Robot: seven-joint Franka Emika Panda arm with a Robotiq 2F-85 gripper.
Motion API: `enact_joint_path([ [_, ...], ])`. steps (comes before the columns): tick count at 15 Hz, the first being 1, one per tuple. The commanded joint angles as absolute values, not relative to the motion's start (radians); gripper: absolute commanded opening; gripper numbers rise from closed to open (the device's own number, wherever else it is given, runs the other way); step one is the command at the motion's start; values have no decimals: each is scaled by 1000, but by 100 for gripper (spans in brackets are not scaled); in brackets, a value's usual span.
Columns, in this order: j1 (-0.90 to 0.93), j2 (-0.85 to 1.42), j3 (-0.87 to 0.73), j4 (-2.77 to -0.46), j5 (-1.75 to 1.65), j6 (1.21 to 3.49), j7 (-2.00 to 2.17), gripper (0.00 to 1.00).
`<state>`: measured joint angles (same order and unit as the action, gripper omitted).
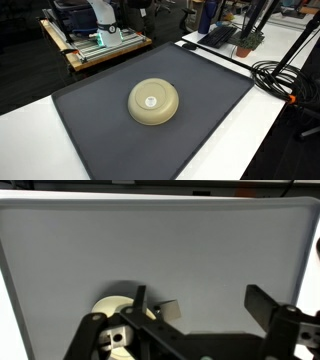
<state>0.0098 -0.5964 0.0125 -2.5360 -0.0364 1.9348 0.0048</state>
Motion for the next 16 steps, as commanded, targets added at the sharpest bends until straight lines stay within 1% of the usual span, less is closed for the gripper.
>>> enact_joint_path([
  [1,2,-509,45,-2511,-73,2012,38,100],
  [5,-19,-402,76,-2485,-146,2134,106,100],
  [10,-79,-195,166,-2406,-412,2249,404,100],
  [13,-73,-76,202,-2346,-639,2219,633,100],
  [16,-9,37,194,-2279,-831,2152,815,100],
])
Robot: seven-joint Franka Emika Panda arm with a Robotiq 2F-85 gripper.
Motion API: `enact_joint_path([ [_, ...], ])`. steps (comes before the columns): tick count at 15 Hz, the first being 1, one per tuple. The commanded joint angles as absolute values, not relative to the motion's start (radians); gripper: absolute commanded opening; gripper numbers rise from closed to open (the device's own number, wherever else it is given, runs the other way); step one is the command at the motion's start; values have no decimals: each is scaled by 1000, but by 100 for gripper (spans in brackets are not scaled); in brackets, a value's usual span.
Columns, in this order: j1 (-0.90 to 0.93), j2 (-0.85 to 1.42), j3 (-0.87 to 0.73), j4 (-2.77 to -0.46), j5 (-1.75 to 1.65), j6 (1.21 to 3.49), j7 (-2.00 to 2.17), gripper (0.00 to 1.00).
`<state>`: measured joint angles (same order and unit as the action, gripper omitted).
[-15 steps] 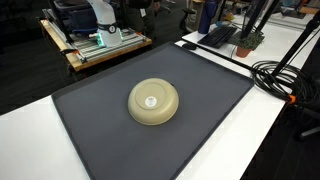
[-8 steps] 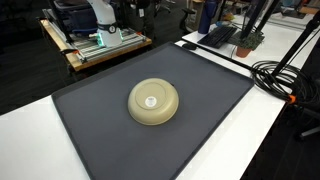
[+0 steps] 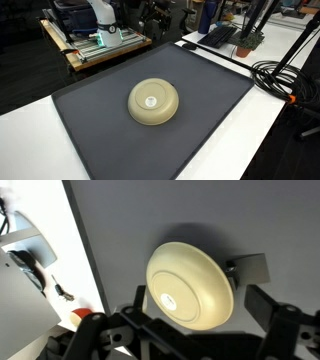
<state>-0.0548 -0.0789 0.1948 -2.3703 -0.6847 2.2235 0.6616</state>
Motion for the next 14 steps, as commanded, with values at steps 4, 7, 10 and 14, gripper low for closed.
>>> enact_joint_path([
  [4,50,57,153,-2291,-744,2150,742,100],
  [7,65,90,150,-2267,-721,2139,723,100],
  [10,93,151,144,-2228,-803,2121,817,100],
  [14,157,257,133,-2160,-929,2043,924,100],
])
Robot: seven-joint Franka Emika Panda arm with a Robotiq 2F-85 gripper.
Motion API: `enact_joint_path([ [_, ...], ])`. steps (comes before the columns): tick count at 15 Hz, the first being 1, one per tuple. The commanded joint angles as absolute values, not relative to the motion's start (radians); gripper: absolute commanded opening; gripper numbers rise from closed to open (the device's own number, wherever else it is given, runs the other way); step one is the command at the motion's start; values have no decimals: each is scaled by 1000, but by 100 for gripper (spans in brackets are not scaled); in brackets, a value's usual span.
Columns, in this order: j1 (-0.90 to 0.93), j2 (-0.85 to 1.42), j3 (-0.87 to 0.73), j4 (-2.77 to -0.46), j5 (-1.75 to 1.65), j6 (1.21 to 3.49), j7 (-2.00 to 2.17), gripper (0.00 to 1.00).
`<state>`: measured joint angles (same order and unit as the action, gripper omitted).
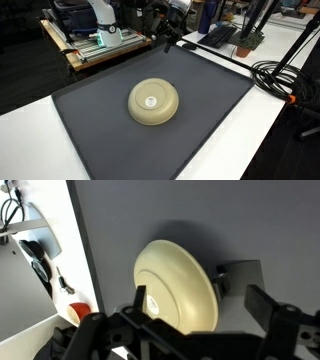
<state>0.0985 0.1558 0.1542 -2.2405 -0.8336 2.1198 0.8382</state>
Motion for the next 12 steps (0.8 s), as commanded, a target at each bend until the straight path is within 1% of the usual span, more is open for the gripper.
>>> enact_joint_path([
  [1,173,287,129,-2135,-955,1998,936,100],
  [6,229,471,99,-1989,-1076,1841,998,100],
  [9,236,560,92,-1914,-1090,1844,1055,100],
  [10,216,567,100,-1902,-1043,1882,1056,100],
  [11,193,564,114,-1902,-1002,1923,1017,100],
  [12,221,545,99,-1939,-1044,1890,1031,100],
])
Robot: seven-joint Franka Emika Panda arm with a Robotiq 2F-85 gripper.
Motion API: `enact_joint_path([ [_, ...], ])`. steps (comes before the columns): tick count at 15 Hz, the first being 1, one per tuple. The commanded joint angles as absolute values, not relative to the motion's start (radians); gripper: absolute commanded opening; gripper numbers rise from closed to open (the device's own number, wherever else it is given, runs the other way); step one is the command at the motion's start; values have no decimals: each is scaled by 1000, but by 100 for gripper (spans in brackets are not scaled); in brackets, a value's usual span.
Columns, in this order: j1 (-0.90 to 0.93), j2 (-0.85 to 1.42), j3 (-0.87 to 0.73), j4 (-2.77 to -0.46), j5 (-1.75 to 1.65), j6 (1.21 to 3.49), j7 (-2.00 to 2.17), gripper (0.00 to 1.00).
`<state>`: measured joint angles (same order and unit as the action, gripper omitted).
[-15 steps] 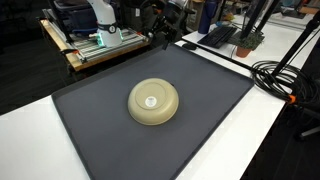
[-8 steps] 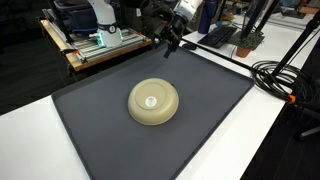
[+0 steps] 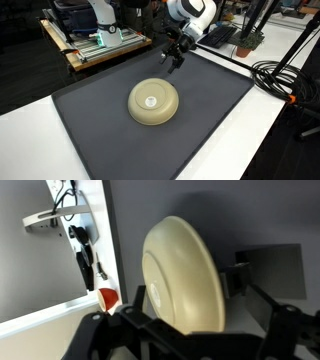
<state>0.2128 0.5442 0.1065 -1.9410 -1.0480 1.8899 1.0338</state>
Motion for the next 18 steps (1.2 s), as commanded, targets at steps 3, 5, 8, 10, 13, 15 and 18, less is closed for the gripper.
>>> enact_joint_path([
  [3,216,566,95,-1912,-1023,1916,1028,100],
  [5,255,634,67,-1854,-1096,1893,1115,100],
  [8,283,716,48,-1794,-1167,1869,1185,100],
  [10,304,764,31,-1755,-1213,1819,1226,100],
  [13,314,803,27,-1712,-1246,1725,1253,100],
  [15,308,828,39,-1681,-1235,1677,1236,100],
  [18,287,811,57,-1704,-1228,1696,1233,100],
])
